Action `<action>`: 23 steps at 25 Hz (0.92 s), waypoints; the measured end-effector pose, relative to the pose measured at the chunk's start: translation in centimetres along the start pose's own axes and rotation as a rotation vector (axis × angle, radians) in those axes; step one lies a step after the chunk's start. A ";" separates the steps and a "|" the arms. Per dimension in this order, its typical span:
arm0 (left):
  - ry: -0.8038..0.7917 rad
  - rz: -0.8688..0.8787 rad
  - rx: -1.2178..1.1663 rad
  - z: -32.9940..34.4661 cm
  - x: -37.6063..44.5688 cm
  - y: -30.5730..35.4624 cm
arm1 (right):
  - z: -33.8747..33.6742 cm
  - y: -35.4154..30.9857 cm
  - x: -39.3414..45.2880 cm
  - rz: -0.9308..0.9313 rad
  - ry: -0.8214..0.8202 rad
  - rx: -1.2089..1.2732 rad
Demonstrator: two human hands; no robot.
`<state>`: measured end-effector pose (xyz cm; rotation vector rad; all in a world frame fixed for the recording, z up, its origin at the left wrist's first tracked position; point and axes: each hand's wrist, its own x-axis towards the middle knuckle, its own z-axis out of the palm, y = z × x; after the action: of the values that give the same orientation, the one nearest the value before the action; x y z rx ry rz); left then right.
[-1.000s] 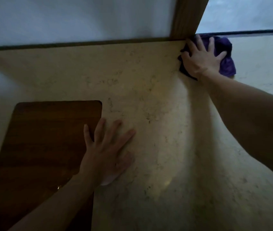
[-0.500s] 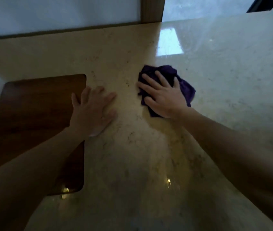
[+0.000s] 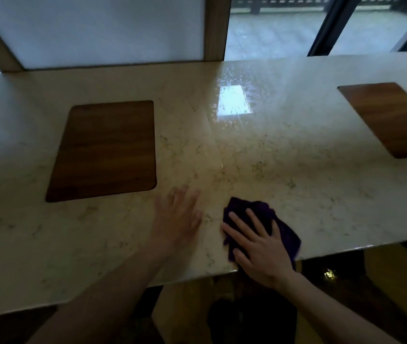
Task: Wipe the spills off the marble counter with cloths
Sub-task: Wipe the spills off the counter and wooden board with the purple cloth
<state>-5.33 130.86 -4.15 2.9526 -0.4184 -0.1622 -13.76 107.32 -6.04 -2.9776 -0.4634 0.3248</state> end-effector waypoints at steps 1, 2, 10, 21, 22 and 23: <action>-0.033 0.023 -0.031 -0.1 -2.1 1.0 | 0.2 -0.7 -1.0 0.018 -0.002 0.010; -0.067 0.049 -0.044 -0.3 -3.9 2.0 | 0.1 -1.2 -1.7 0.032 -0.007 0.020; -0.111 0.025 -0.164 -2.7 -3.9 7.6 | -5.2 0.3 -1.3 0.334 0.236 0.198; -0.286 -0.178 -0.111 -1.8 0.6 11.5 | -4.7 4.0 -2.1 0.338 0.120 0.466; -0.254 -0.159 -0.116 -1.7 0.1 11.8 | -4.6 4.2 -2.5 0.311 0.131 0.463; -0.220 -0.136 -0.121 -1.6 -0.4 12.0 | -4.5 4.2 -2.9 0.289 0.133 0.465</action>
<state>-8.72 119.85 -0.57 2.8523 -0.2241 -0.5138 -14.19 102.07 -1.73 -2.5792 0.0582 0.2183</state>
